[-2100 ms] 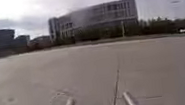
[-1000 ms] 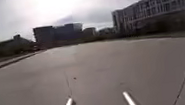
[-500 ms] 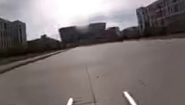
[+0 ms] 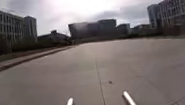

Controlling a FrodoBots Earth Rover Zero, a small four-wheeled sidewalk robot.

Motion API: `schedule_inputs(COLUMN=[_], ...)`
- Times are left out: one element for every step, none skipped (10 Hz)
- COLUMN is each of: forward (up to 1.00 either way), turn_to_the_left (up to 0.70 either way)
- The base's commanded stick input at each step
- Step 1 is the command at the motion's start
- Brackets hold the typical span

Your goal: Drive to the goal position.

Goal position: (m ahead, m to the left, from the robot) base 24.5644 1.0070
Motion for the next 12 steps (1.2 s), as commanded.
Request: schedule_inputs(forward=[1.00, 1.00, 1.00, 1.00, 1.00, 1.00, 1.00, 1.00, 1.00, 1.00, 1.00, 1.00], turn_to_the_left=[0.00, 0.00, 0.00, 0.00, 0.00, 0.00, 0.00, 0.00, 0.00, 0.00, 0.00, 0.00])
